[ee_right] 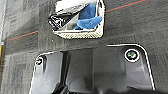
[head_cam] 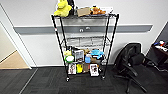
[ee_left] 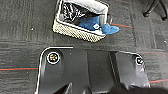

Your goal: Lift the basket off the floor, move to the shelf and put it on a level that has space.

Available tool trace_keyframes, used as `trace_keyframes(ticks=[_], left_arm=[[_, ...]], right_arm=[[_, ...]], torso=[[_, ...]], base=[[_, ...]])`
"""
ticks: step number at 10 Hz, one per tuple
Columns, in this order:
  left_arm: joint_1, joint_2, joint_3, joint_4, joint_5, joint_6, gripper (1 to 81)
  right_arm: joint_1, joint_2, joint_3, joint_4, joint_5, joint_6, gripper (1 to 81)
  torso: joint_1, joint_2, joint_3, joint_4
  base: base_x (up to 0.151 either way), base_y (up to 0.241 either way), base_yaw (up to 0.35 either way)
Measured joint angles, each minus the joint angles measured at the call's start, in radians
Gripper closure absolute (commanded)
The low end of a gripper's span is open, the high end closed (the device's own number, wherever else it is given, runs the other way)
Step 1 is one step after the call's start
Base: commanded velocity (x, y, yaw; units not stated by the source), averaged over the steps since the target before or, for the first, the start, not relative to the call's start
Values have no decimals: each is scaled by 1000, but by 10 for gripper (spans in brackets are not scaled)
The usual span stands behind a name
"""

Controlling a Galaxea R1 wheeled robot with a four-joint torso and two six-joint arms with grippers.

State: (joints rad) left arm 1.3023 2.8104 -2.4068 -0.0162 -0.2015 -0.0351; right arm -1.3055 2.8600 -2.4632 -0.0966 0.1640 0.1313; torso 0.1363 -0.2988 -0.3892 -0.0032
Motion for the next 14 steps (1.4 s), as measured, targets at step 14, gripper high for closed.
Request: trace_keyframes(ticks=[14], left_arm=[[31,-40,82,-88,97,-14,10]], right_arm=[[-62,32,-66,1,0,0,10]], torso=[[275,-434,-222,0]], base=[[0,0,0]])
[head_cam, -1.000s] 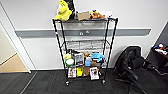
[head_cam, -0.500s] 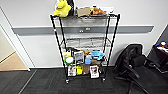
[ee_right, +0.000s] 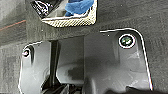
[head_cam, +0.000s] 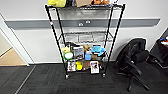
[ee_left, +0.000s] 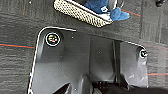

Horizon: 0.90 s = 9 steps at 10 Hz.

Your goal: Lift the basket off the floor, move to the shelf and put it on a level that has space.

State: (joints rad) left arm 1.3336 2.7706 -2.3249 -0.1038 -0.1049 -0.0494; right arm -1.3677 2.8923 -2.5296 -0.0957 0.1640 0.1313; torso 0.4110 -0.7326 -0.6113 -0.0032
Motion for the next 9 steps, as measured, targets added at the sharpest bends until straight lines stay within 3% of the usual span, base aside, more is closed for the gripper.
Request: trace_keyframes(ticks=[9], left_arm=[[-101,0,-42,-22,8,-2,10]], right_arm=[[38,33,-31,6,-7,17,10]], torso=[[192,-304,-8,0]], base=[[0,0,0]])
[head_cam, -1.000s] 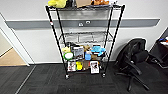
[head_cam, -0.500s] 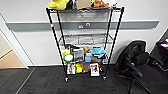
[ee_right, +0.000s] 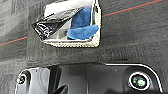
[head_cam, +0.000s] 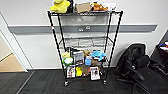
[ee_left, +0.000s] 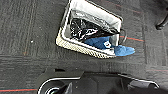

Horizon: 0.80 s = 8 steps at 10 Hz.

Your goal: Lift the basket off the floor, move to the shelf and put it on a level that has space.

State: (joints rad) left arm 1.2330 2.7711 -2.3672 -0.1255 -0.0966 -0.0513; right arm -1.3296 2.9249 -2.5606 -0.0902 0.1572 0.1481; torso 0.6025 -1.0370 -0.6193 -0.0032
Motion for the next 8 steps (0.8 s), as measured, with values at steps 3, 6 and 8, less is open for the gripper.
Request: trace_keyframes(ticks=[3,6,8], left_arm=[[-25,20,7,-13,39,-2,10],[-26,-10,6,-24,45,-3,10],[-45,-3,11,-42,48,-6,10]], right_arm=[[-8,1,0,1,-1,0,10],[3,1,6,1,-3,1,10],[29,1,7,1,-3,3,10]], torso=[[64,-101,0,0],[112,-179,-46,0],[155,-245,-109,0]], base=[[0,0,0],[0,0,0],[0,0,0]])
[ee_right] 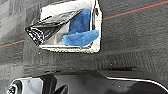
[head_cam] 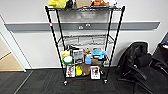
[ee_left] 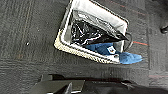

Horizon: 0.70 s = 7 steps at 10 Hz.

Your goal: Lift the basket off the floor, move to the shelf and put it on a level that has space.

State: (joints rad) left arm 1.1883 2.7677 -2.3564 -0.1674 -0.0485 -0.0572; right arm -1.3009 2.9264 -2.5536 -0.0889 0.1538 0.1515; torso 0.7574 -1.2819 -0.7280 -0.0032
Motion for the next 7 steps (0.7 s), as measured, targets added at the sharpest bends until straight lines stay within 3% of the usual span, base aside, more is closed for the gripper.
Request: trace_keyframes(ticks=[3,7], left_arm=[[-22,2,0,-18,-3,0,10],[-79,-19,0,-27,45,0,10]], right_arm=[[25,-12,27,1,0,1,10],[51,-67,120,1,-4,3,10]], torso=[[58,-88,-81,6],[135,-211,-97,7]], base=[[0,0,0],[0,0,0]])
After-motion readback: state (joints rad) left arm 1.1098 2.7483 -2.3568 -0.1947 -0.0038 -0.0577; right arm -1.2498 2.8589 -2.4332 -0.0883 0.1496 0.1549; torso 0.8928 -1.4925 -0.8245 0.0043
